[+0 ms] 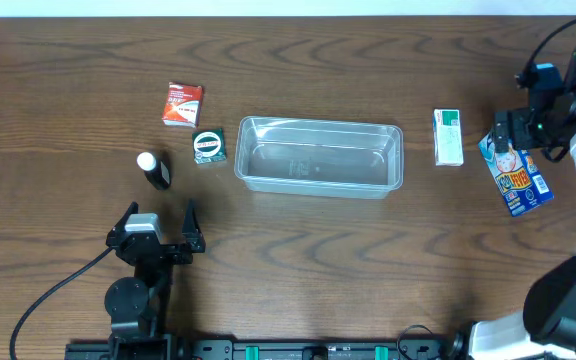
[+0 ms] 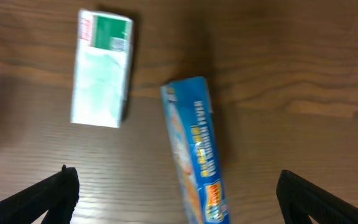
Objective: Pack container
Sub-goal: 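Reach the right gripper to the blue fever-patch box and grasp it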
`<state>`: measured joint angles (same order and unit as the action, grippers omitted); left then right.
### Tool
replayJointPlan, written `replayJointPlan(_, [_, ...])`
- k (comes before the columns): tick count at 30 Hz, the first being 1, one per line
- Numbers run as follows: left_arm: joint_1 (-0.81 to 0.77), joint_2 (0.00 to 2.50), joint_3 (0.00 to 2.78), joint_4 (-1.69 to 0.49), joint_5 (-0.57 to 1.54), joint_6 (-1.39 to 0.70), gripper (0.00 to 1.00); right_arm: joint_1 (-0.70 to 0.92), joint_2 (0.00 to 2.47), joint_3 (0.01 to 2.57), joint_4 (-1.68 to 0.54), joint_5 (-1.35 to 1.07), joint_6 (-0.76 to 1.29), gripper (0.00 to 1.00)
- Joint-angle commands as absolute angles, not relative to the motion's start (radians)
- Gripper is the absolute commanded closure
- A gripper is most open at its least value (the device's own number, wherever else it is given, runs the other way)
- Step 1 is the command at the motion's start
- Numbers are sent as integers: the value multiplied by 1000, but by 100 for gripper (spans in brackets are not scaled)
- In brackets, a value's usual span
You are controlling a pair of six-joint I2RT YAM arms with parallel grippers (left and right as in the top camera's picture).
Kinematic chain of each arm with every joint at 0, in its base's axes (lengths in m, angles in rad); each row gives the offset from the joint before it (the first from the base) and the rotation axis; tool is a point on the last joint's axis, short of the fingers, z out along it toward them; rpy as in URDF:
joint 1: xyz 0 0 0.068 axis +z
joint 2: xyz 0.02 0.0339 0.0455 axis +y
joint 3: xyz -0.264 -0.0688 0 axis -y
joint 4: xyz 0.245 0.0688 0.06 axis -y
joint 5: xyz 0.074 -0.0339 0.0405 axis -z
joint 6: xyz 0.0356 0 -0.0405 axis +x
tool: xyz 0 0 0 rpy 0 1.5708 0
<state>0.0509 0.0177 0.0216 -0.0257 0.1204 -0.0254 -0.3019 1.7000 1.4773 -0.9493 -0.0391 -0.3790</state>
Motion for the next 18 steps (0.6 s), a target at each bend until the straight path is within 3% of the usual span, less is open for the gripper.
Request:
replayJointPlan(1, [56,18,4,-59,130,-23,2,-315,1760,1491,-945,-15,-421,1])
replayJointPlan(11, [56,18,4,-59,130,-23,2,-331,1884,1491,-942,8,-405,25])
replayJointPlan(13, [56,18,4,-59,130,-23,2,-338,1884,1490,-942,8,-400,32])
replayJointPlan(18, [56,18,4,-59,130,-23,2,-346,1885,1490,-942,7,-352,60])
